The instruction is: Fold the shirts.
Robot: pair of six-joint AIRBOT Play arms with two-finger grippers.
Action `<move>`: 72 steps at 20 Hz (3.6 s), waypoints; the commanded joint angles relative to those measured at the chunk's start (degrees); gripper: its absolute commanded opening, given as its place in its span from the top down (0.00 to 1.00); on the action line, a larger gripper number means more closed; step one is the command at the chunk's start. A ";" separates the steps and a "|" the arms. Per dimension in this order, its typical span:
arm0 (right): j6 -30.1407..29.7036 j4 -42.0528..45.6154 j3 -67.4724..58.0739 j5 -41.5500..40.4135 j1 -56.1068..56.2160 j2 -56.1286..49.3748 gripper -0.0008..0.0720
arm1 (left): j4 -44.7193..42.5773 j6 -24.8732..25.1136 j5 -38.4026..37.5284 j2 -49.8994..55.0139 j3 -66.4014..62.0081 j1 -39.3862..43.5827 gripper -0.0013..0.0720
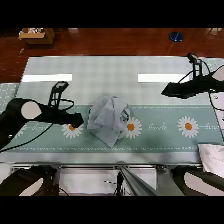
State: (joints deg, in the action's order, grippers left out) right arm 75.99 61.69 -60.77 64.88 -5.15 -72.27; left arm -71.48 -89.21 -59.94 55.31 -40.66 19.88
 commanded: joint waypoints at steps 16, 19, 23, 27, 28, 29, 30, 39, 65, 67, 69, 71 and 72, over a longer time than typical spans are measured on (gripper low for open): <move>-6.82 -16.48 1.60 0.83 4.31 -7.65 0.25 | 23.54 21.07 5.68 21.07 1.31 0.00 0.95; -9.40 -22.40 3.37 0.66 4.33 -10.69 0.25 | 23.52 21.05 3.65 21.07 1.27 -0.13 0.95; -11.30 -24.28 3.63 0.42 8.02 -15.54 0.25 | 23.52 21.07 0.81 21.07 1.22 -0.46 0.95; -12.57 -23.82 3.63 -4.98 15.13 -18.18 0.25 | 23.54 21.05 0.00 21.05 1.22 -0.46 0.95; -12.70 -23.85 3.63 -7.15 16.09 -18.23 0.25 | 23.54 21.05 -0.42 21.05 1.22 -0.46 0.95; -12.85 -23.91 3.63 -8.94 16.76 -18.21 0.25 | 23.54 21.05 -0.76 21.05 1.22 -0.46 0.95; -12.92 -23.78 3.63 -10.64 17.29 -18.21 0.25 | 23.54 21.05 -0.96 21.05 1.20 -0.46 0.95; -12.41 -23.96 3.58 -16.68 24.59 -20.13 0.34 | 23.98 21.05 -1.16 21.07 1.16 -0.46 0.95; -8.66 -1.03 -20.24 -10.62 1.64 22.47 0.96 | 24.15 14.16 -10.19 2.27 -59.67 -13.79 0.95; -7.39 0.72 -27.78 -8.68 1.64 22.62 0.96 | 24.17 13.57 -10.21 2.23 -65.79 -13.77 0.95; -6.54 1.33 -34.05 -6.23 1.64 22.75 0.96 | 24.20 11.26 -10.23 1.81 -70.93 -13.77 0.95; -5.44 1.33 -39.01 -4.11 1.64 23.10 0.96 | 24.33 9.33 -10.25 0.63 -74.40 -13.77 0.95; -4.90 1.33 -41.33 -3.26 1.64 23.28 0.96 | 24.76 8.92 -10.21 -0.26 -75.32 -13.77 0.95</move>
State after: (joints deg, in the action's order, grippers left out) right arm 69.28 61.87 -94.67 58.59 -3.46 -49.60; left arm -47.11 -77.76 -70.37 56.42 -110.76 6.15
